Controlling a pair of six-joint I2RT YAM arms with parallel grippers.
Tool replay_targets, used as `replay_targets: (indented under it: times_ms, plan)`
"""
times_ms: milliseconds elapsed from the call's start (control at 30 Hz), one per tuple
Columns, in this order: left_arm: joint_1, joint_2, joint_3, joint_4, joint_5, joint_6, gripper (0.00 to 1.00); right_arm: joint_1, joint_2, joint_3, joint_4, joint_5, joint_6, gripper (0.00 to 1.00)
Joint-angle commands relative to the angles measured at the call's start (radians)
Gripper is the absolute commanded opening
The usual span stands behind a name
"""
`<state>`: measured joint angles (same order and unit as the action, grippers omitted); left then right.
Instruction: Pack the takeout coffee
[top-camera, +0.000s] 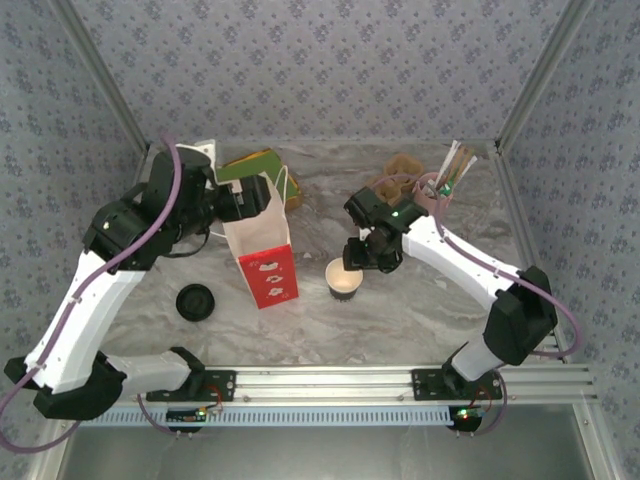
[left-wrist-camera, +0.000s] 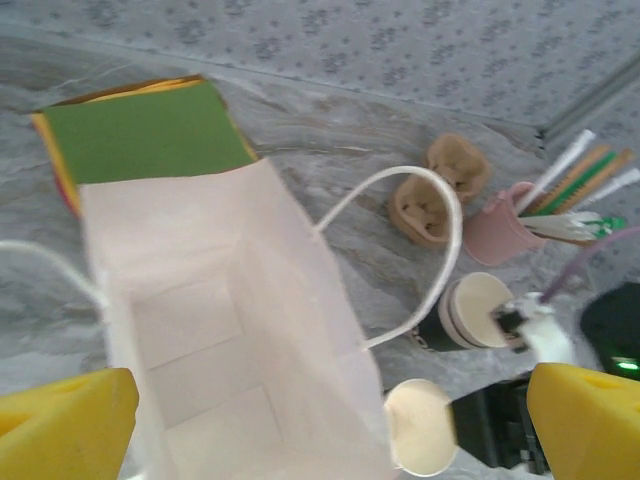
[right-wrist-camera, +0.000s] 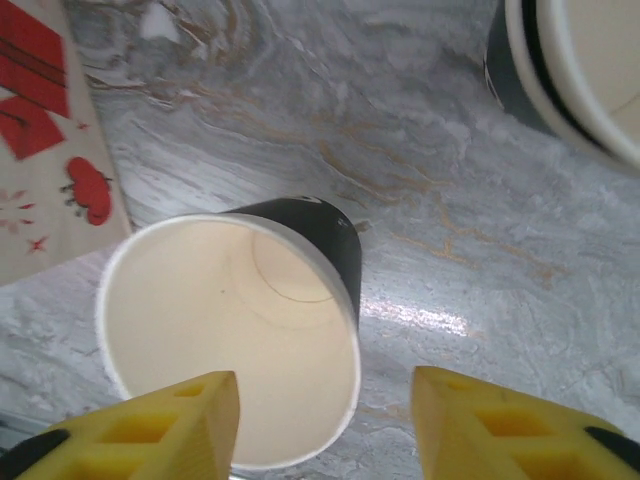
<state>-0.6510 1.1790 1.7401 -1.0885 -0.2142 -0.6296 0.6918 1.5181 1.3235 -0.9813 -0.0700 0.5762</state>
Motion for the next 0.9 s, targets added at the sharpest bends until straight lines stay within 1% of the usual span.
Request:
replay_targets:
  times_ms: [0, 200, 267, 300, 400, 467, 600, 667, 733, 867]
  plan:
    - [0.062, -0.05, -0.019, -0.097, -0.065, -0.031, 1.0, -0.005, -0.044, 0.067, -0.058, 0.026, -0.021, 0.57]
    - [0.231, -0.131, -0.095, -0.181, -0.057, -0.068, 1.0, -0.012, -0.051, 0.131, -0.072, 0.052, -0.05, 0.79]
    - [0.286, -0.152, -0.111, -0.212, -0.07, -0.077, 1.0, -0.018, -0.052, 0.151, -0.074, 0.054, -0.06, 0.96]
    - [0.312, -0.159, -0.118, -0.227, -0.073, -0.082, 1.0, -0.019, -0.053, 0.158, -0.074, 0.057, -0.064, 1.0]
    - [0.418, -0.167, -0.163, -0.275, -0.062, -0.086, 1.0, -0.021, -0.052, 0.193, -0.083, 0.072, -0.08, 1.0]
    - [0.51, -0.17, -0.213, -0.29, 0.0, -0.088, 1.0, -0.023, -0.054, 0.221, -0.092, 0.085, -0.092, 1.0]
    - [0.659, -0.209, -0.348, -0.258, 0.066, -0.091, 0.97, -0.029, -0.059, 0.252, -0.102, 0.098, -0.114, 1.0]
    - [0.733, -0.221, -0.421, -0.226, 0.118, -0.081, 0.96, -0.035, -0.061, 0.256, -0.099, 0.099, -0.123, 1.0]
    - [0.77, -0.218, -0.484, -0.182, 0.162, -0.071, 0.95, -0.041, -0.062, 0.252, -0.095, 0.093, -0.129, 1.0]
    - [0.775, -0.163, -0.614, -0.092, 0.219, -0.062, 0.9, -0.047, -0.064, 0.244, -0.079, 0.088, -0.135, 1.0]
